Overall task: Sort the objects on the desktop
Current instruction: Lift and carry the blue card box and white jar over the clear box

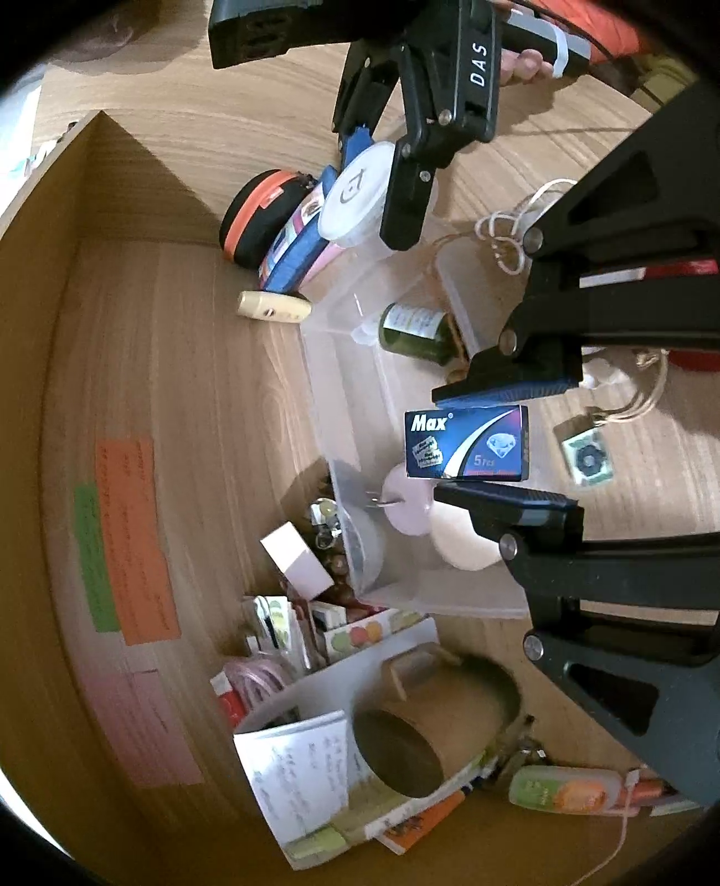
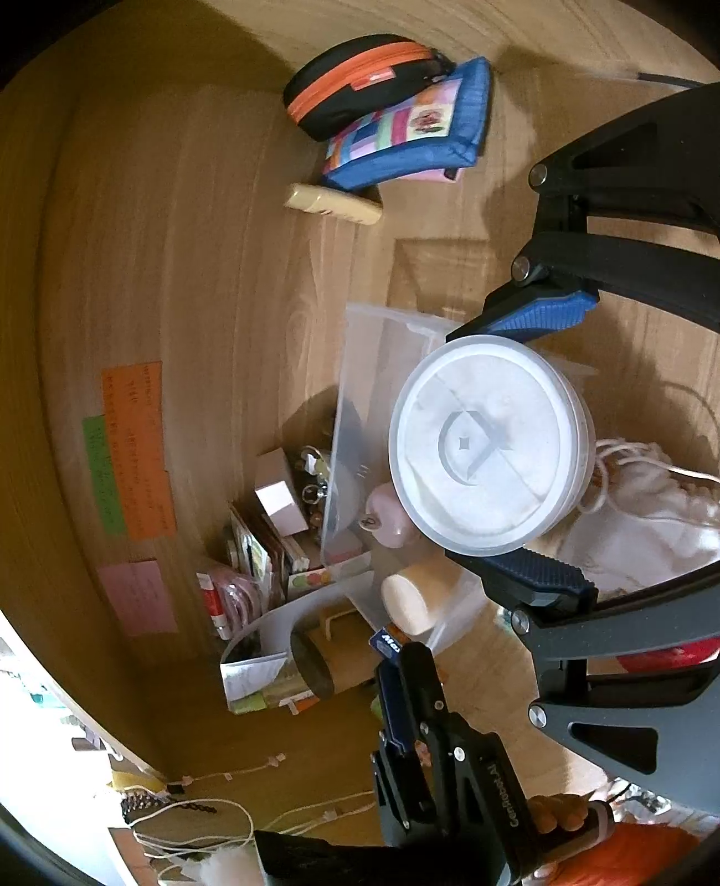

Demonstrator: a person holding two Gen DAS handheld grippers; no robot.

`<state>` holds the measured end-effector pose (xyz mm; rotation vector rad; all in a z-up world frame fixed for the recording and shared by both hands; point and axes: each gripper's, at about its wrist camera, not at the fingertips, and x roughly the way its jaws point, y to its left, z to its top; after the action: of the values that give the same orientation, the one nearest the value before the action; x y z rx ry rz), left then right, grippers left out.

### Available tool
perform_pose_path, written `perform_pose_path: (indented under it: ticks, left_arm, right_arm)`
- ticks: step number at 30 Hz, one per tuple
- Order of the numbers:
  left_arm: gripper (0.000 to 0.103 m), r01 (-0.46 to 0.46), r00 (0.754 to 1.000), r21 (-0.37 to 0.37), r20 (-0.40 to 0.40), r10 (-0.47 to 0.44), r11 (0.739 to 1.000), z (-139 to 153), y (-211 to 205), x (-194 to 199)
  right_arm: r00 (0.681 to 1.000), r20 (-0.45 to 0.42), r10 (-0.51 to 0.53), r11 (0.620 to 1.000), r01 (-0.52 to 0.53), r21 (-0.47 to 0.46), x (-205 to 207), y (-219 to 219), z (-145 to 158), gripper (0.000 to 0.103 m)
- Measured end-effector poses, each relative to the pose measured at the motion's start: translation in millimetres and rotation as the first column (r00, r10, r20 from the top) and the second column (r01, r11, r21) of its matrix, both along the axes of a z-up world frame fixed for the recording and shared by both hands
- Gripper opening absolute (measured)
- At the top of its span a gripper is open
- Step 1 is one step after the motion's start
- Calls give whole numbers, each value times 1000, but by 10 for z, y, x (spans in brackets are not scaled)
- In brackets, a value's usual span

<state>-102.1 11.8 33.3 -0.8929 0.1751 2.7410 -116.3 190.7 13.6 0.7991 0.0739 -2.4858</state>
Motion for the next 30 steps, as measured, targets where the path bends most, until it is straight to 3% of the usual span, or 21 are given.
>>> perform_pose_path:
  ticks: [8, 30]
  left_arm:
    - [26, 37, 999, 14, 37, -37, 999, -62, 63, -259]
    - [26, 106, 988, 37, 111, -109, 994, -423, 125, -753]
  right_arm:
    - [1000, 25, 1, 1000, -1, 2, -305, -88, -42, 62]
    - [998, 68, 14, 987, -25, 161, -877, -554, -281, 62]
